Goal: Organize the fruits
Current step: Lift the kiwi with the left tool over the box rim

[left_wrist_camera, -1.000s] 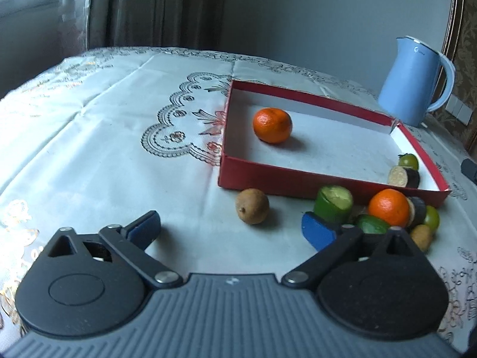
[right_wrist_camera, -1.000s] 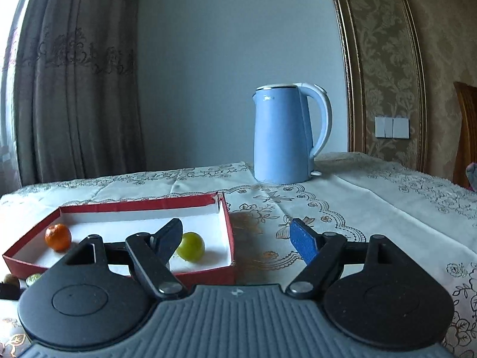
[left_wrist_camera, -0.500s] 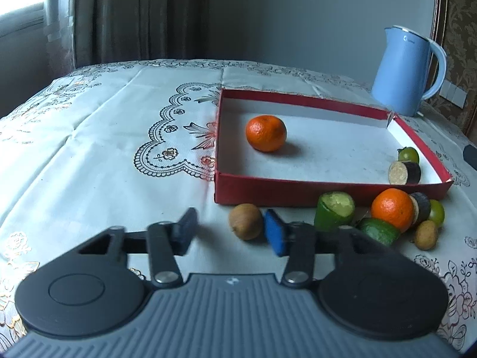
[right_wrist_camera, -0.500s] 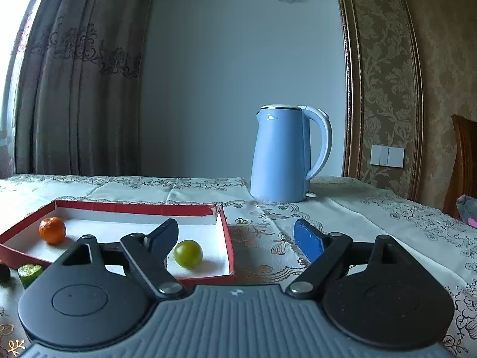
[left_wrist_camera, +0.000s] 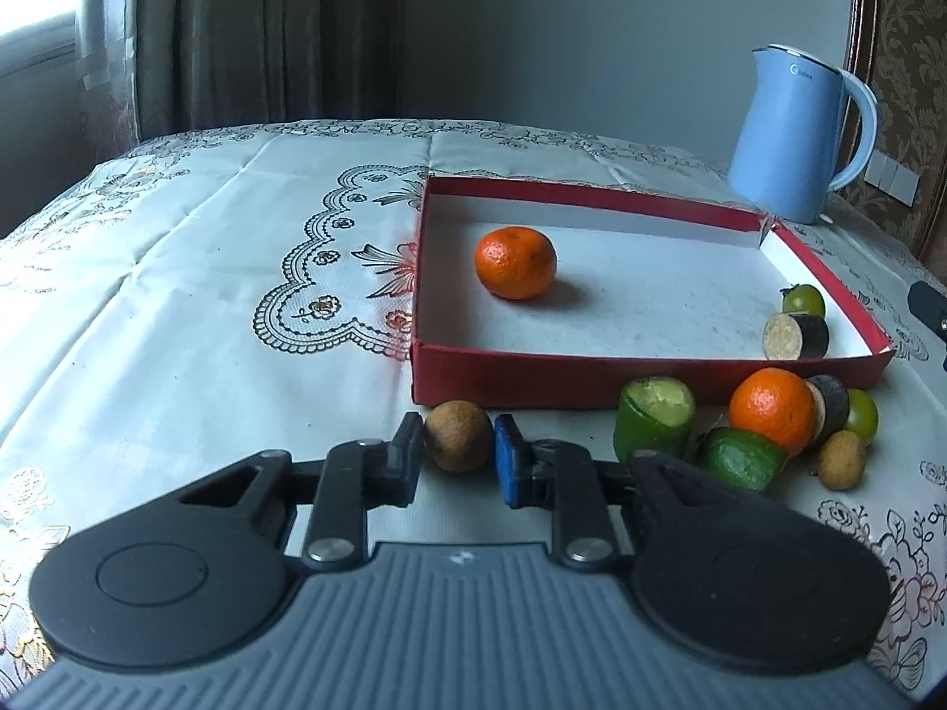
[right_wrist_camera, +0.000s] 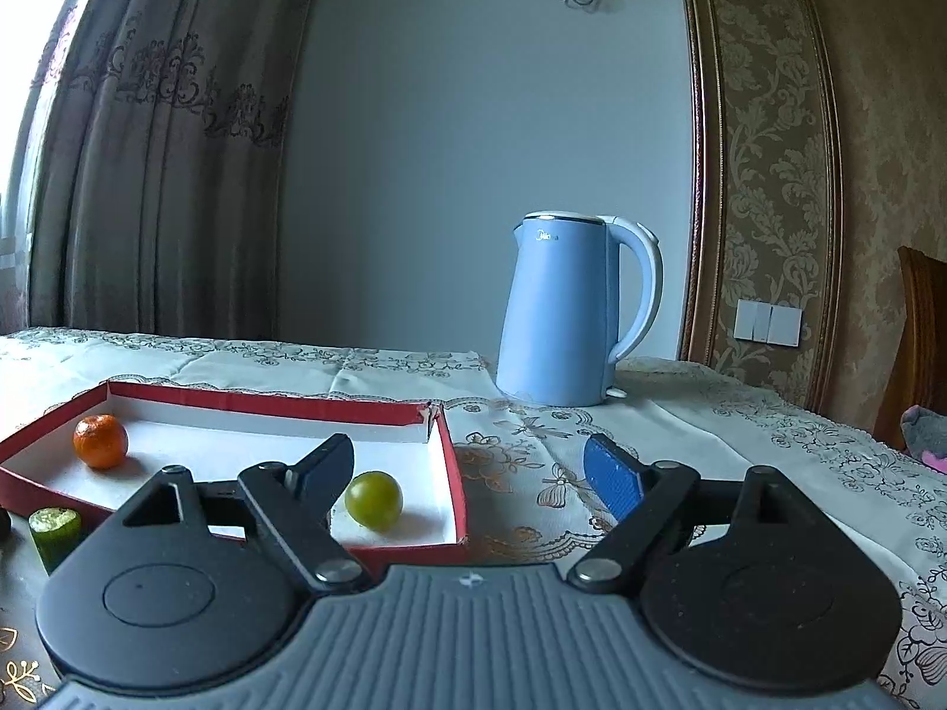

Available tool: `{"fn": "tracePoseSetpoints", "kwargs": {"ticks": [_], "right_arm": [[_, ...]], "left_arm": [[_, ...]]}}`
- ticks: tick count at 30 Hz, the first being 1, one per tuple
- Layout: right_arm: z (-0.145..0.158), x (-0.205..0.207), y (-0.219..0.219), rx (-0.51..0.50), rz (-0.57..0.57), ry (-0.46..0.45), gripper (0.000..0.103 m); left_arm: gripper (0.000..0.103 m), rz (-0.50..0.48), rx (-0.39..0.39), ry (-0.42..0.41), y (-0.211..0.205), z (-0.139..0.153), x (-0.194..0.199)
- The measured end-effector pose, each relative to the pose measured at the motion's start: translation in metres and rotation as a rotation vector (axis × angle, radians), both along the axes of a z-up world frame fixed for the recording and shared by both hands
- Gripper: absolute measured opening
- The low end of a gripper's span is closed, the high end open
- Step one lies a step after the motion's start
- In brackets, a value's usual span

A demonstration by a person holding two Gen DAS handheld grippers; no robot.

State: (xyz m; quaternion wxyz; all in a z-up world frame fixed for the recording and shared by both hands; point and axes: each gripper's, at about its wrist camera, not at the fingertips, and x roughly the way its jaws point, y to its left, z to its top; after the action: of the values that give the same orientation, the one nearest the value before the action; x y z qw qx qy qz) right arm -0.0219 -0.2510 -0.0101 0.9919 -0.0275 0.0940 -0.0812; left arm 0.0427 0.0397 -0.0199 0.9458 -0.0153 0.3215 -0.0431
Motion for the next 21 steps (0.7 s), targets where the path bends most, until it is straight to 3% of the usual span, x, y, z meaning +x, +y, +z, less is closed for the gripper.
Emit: {"fn": "tracePoseSetpoints", "kwargs": {"ticks": [21], "right_arm": [[0.0,-0.001,-0.001,-0.003,-0.011,0.001,0.086]], "left_arm": [[0.023,-0.049,0.029,-0.132,-0.023,0.058,0.0]]}}
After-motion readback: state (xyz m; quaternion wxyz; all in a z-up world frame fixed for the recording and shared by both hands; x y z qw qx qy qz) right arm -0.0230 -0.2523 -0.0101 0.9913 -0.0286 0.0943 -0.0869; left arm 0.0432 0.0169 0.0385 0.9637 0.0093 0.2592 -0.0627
